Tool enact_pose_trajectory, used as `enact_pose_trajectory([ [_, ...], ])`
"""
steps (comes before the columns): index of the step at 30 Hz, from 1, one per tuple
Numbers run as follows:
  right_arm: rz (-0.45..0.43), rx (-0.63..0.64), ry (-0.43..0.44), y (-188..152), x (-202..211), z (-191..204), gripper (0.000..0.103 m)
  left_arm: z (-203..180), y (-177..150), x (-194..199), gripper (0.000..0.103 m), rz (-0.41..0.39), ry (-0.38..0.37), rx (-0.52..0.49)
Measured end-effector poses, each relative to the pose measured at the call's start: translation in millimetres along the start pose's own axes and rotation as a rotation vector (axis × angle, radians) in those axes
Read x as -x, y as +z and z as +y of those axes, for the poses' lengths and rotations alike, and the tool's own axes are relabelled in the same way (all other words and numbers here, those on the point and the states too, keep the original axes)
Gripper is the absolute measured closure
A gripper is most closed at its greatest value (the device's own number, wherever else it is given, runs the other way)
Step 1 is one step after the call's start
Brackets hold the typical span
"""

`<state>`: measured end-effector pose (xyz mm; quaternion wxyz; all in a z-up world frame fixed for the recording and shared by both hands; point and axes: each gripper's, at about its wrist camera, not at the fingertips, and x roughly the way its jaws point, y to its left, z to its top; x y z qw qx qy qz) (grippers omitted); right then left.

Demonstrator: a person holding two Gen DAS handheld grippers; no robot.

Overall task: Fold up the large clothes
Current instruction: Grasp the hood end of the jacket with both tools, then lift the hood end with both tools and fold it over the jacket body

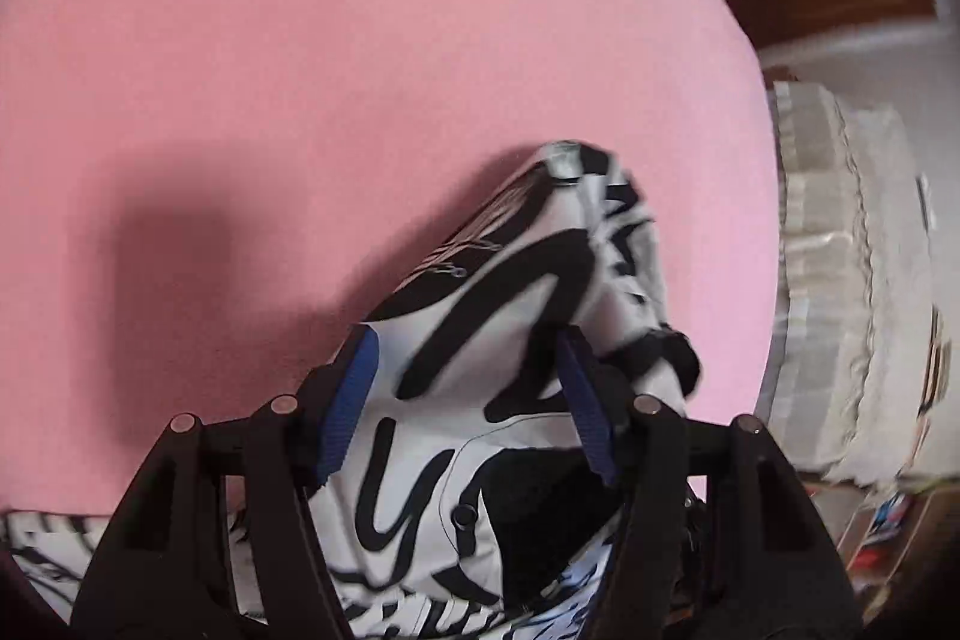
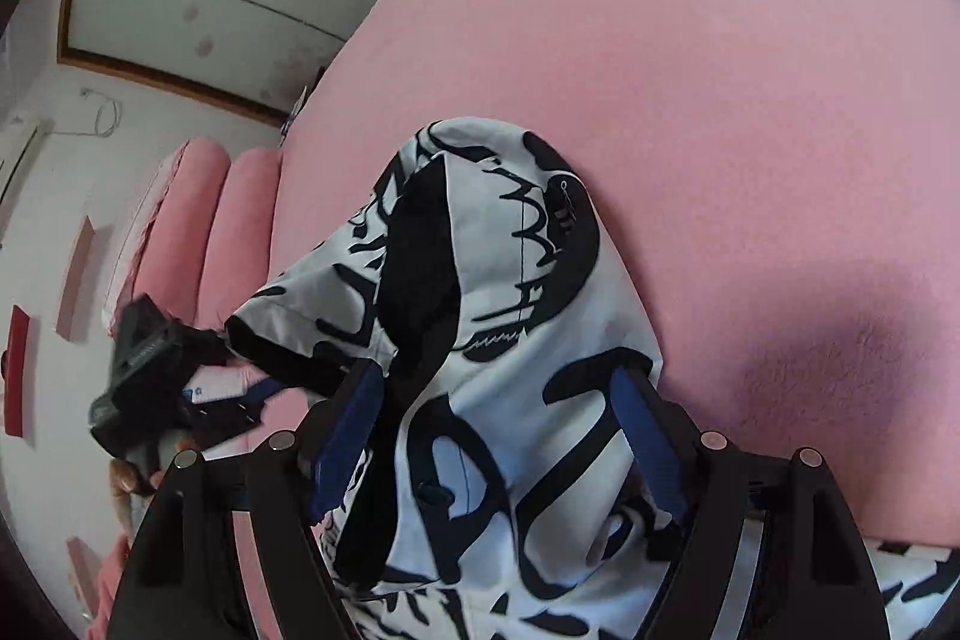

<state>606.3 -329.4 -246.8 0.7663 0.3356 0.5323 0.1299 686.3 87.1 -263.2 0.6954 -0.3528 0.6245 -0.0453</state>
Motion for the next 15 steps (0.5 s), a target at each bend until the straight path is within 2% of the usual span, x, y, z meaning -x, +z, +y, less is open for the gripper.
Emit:
enact_pose_trajectory([
  [3, 0.007, 0.024, -0.007, 3.2, -12.6, -4.7, 0.023, 11.0, 1.8, -16.4, 0.045, -0.018, 0.041, 0.036],
  [6, -0.041, 0.052, 0.015, 5.0, -6.9, -5.0, 0.023, 11.7, 7.3, -27.6, 0.045, -0.021, 0.048, 0.037],
  [7, -0.077, 0.047, 0.053, 5.3, 2.3, -7.9, 0.023, 10.6, 8.6, -27.2, 0.045, -0.032, 0.037, 0.031],
  [9, -0.129, 0.029, 0.069, 5.8, 16.8, -15.3, 0.023, 7.2, 12.2, -19.8, 0.045, -0.084, -0.009, 0.014],
  [11, -0.115, 0.018, 0.043, 7.8, 15.0, -23.4, 0.023, 4.3, 17.6, -17.3, 0.045, -0.109, -0.035, -0.002],
  [13, -0.045, -0.004, 0.002, 13.4, 1.6, -33.6, 0.023, 3.9, 25.3, -26.4, 0.043, -0.082, -0.031, 0.001],
  [15, -0.014, 0.01, -0.012, 14.7, -9.9, -36.0, 0.023, 6.0, 25.2, -41.1, 0.04, -0.027, -0.057, 0.056],
])
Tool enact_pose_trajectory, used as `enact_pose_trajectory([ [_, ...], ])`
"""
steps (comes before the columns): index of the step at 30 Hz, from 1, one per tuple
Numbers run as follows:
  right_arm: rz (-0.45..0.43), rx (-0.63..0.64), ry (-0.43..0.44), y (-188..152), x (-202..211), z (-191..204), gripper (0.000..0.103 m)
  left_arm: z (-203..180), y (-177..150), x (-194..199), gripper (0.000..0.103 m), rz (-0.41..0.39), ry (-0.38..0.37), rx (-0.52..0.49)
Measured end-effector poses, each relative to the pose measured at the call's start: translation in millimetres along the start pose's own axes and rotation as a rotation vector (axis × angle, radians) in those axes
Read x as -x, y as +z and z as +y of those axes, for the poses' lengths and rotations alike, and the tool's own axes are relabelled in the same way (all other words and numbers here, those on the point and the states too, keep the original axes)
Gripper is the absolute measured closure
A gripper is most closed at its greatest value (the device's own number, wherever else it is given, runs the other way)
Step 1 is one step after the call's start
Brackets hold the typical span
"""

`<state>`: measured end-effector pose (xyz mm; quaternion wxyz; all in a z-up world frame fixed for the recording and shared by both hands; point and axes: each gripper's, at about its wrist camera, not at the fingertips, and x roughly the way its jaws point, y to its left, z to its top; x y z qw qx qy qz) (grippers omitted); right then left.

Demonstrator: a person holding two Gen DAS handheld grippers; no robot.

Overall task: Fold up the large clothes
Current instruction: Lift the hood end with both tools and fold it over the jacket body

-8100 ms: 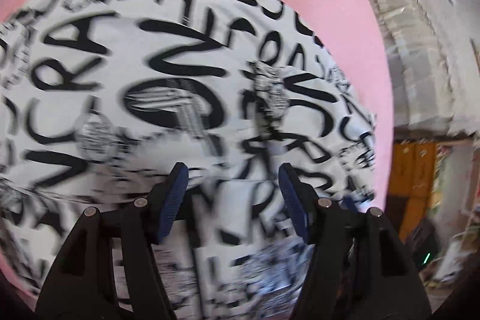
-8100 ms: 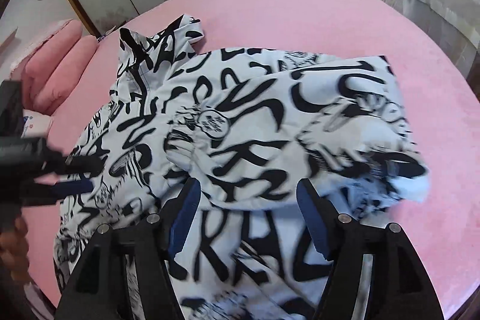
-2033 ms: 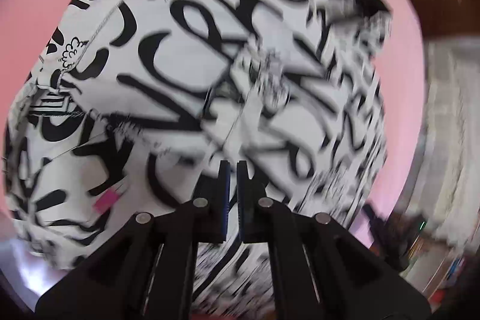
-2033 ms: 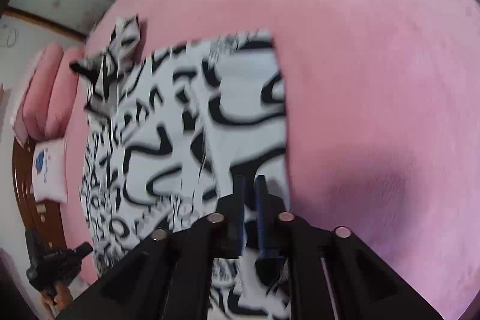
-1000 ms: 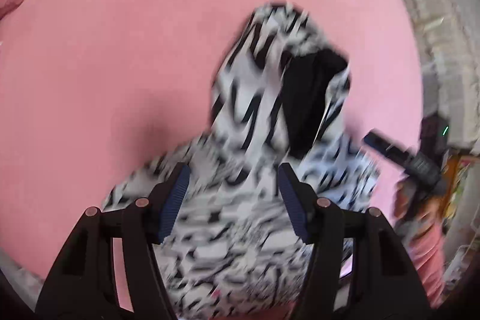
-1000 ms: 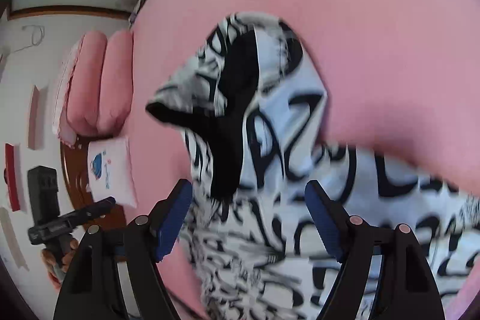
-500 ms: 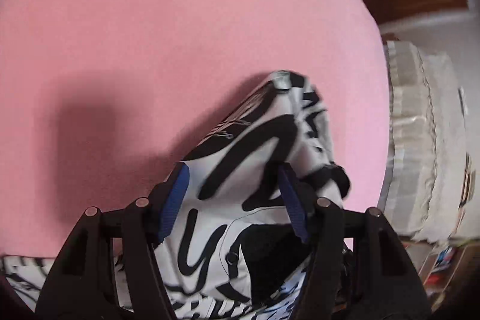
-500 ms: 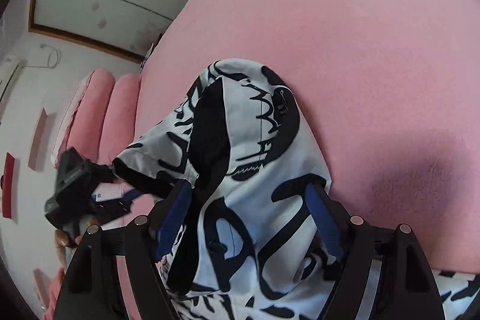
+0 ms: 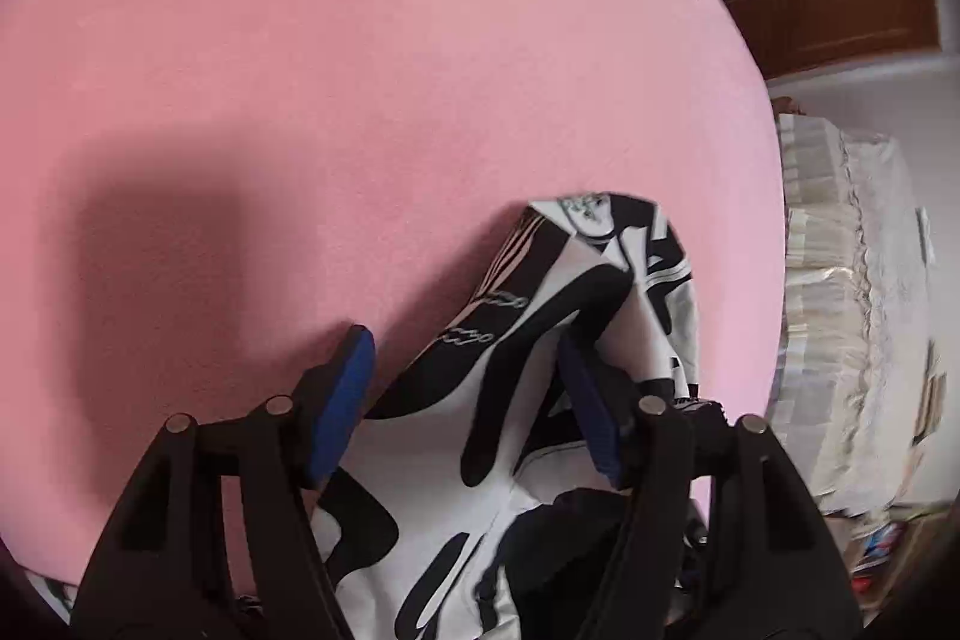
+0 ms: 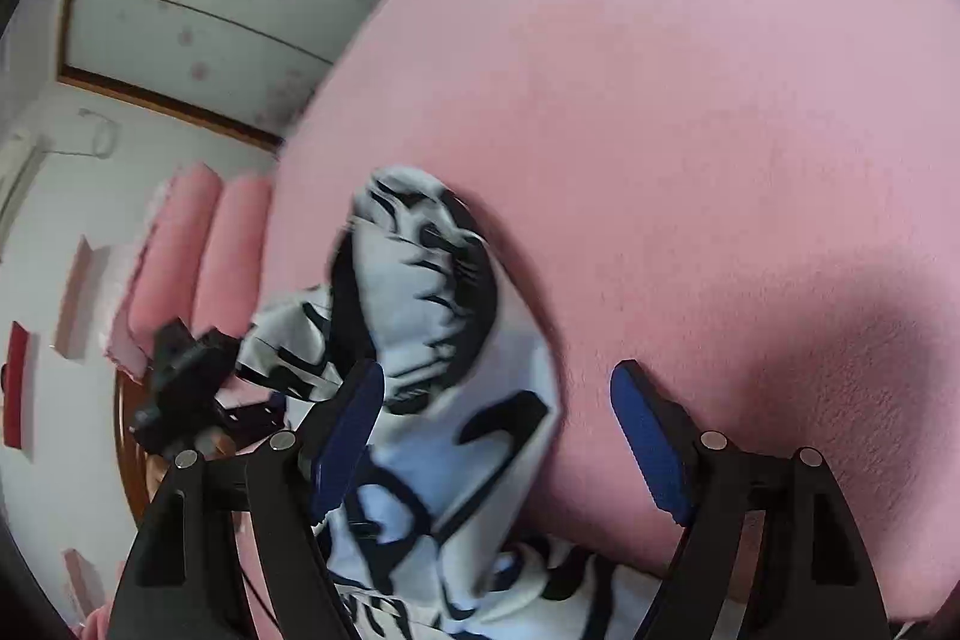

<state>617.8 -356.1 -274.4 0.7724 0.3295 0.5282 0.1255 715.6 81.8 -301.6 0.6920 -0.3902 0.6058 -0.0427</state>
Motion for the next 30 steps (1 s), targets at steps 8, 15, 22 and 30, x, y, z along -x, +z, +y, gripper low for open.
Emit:
enact_pose_trajectory([
  [8, -0.005, 0.239, -0.023, -3.1, -33.7, 40.7, 0.066, 0.8, -5.8, -49.5, 0.074, 0.127, -0.269, 0.16],
  [15, -0.03, 0.257, 0.13, -3.2, -19.3, 60.4, 0.091, -68.0, -37.7, -29.7, 0.099, 0.089, -0.255, -0.269],
  [22, -0.028, 0.353, 0.259, -3.8, 25.7, 88.6, 0.093, -99.0, -81.2, 37.7, 0.099, 0.069, -0.403, -0.486],
  [30, 0.055, 0.557, 0.274, -54.1, 94.2, 112.6, 0.094, -80.6, -159.9, 159.4, 0.099, 0.083, -0.464, -0.703],
])
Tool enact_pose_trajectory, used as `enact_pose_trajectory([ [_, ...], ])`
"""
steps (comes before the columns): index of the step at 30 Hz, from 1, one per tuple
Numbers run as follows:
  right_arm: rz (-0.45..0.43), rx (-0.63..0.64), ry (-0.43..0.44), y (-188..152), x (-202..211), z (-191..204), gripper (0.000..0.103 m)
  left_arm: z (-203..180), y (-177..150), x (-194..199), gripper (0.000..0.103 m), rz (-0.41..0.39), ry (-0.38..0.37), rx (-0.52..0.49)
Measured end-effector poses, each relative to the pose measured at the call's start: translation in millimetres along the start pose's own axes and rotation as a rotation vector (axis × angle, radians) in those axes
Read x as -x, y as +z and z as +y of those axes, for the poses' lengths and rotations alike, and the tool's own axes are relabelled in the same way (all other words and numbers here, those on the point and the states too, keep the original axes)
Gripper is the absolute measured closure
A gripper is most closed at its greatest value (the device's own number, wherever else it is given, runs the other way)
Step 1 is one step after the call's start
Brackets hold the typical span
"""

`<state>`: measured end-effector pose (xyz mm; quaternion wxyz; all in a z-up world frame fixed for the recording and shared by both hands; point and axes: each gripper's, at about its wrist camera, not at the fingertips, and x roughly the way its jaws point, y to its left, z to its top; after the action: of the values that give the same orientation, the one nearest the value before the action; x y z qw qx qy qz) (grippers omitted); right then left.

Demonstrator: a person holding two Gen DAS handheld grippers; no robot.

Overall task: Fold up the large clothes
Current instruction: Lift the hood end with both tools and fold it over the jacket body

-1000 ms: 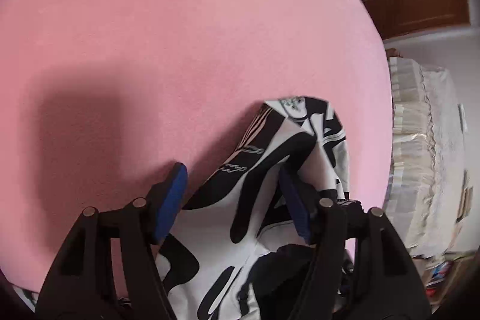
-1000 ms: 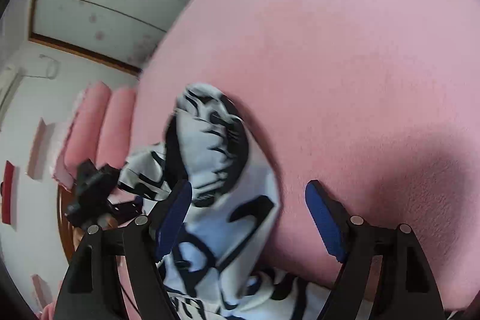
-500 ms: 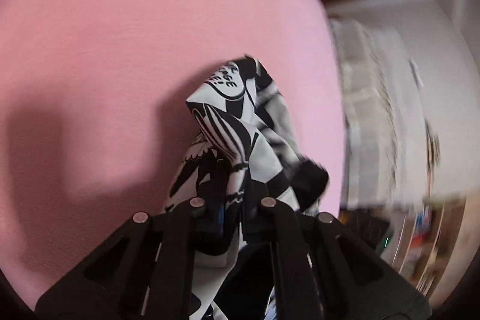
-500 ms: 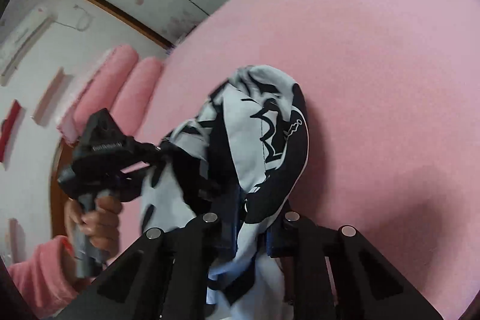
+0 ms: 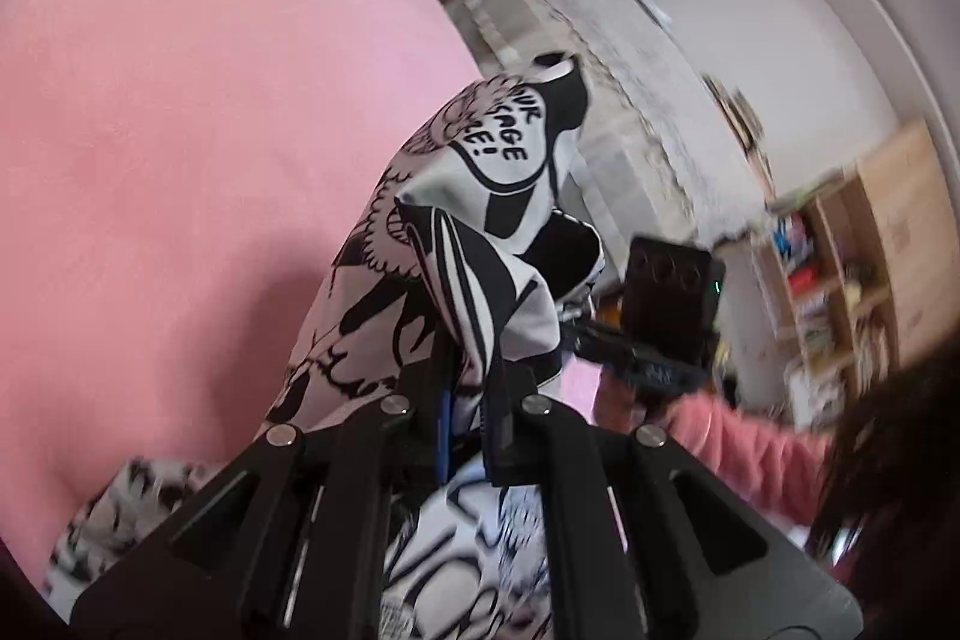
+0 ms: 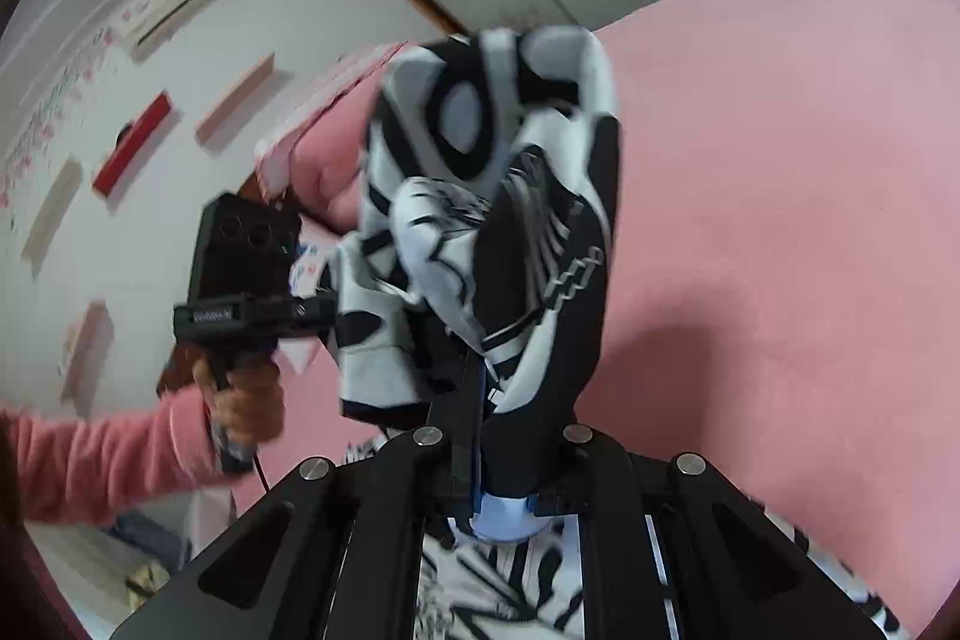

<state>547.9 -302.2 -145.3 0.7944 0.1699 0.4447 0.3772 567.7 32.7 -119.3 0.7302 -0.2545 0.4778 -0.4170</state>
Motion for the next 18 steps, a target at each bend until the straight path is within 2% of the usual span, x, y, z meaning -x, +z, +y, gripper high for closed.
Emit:
enact_pose_trajectory([
  [3, 0.023, -0.026, -0.026, -31.7, 14.2, 4.4, 0.094, -20.0, -42.5, 42.4, 0.099, 0.024, 0.053, -0.068],
  [6, 0.021, -0.084, -0.076, -69.9, 19.2, 2.1, 0.093, -34.2, -94.3, 66.6, 0.098, 0.047, 0.12, -0.072],
  [11, 0.119, -0.214, -0.207, -129.4, 2.3, -19.9, 0.088, -48.6, -186.6, 70.4, 0.098, 0.031, 0.296, -0.105],
  [13, 0.156, -0.266, -0.222, -147.3, -2.3, -30.0, 0.087, -53.9, -218.4, 66.0, 0.097, 0.031, 0.367, -0.119],
  [15, 0.19, -0.329, -0.228, -155.4, -5.4, -38.1, 0.075, -55.9, -239.2, 55.9, 0.093, 0.06, 0.422, -0.095],
  [16, 0.204, -0.369, -0.241, -160.6, -1.8, -43.4, 0.055, -54.3, -243.2, 46.8, 0.09, 0.088, 0.442, -0.071],
  [17, 0.214, -0.428, -0.255, -165.0, 1.6, -48.7, 0.029, -49.8, -246.9, 37.0, 0.089, 0.121, 0.463, -0.047],
  [18, 0.202, -0.465, -0.24, -169.3, 8.2, -43.4, 0.022, -47.8, -255.5, 36.1, 0.088, 0.154, 0.493, -0.028],
])
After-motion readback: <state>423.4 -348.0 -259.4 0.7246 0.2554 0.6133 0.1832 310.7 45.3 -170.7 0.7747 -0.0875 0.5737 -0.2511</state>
